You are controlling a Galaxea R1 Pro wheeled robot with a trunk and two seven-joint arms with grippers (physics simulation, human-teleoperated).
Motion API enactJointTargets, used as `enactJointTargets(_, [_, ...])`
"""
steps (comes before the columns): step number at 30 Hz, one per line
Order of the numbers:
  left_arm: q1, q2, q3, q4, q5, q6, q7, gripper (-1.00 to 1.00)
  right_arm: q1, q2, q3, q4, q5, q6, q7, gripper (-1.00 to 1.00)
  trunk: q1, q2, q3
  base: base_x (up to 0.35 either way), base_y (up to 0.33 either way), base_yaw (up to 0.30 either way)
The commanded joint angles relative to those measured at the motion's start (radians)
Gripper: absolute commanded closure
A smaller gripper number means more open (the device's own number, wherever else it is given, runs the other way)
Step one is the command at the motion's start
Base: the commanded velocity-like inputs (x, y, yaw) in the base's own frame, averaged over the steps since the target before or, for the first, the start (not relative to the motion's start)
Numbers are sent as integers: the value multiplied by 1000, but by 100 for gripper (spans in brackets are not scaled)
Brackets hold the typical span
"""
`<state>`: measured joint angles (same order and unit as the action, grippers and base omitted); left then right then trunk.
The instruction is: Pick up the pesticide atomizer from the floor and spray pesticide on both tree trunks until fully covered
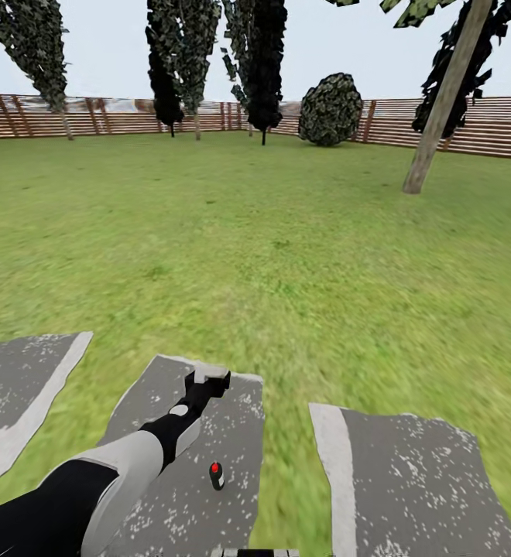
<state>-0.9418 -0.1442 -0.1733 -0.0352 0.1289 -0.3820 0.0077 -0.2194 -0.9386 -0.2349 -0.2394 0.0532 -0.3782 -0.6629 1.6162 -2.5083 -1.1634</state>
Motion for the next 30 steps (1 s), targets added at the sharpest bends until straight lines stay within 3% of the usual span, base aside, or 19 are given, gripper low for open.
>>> enactJointTargets(1, [0,0,0,0,0,0,0,-100,0,3,-1,0,0,0,1,-100,0,0,-4,0,0,0])
enactJointTargets(9, [7,0,0,-1,0,-8,0,-100,0,19,0,0,-1,-1,2,-100,4,-2,-35,0,0,0])
enactJointTargets(15, [35,0,-1,0,0,-184,3,-100,0,29,0,-1,-1,-1,2,-100,7,-4,-58,0,0,0])
enactJointTargets(17, [39,0,-1,0,0,-206,4,-100,0,37,0,-1,-1,-1,2,-100,8,-4,-66,0,0,0])
enactJointTargets(21, [48,8,0,0,-1,-219,4,-100,0,48,0,-18,-1,-1,2,-100,9,-5,-81,0,0,0])
enactJointTargets(24, [51,11,-1,0,0,-220,3,-100,0,81,0,-64,-1,-1,2,-100,11,-6,-93,0,0,0])
enactJointTargets(30, [52,12,-1,0,0,-219,3,-100,0,110,0,-104,0,-1,2,-100,11,-6,-93,0,0,-57])
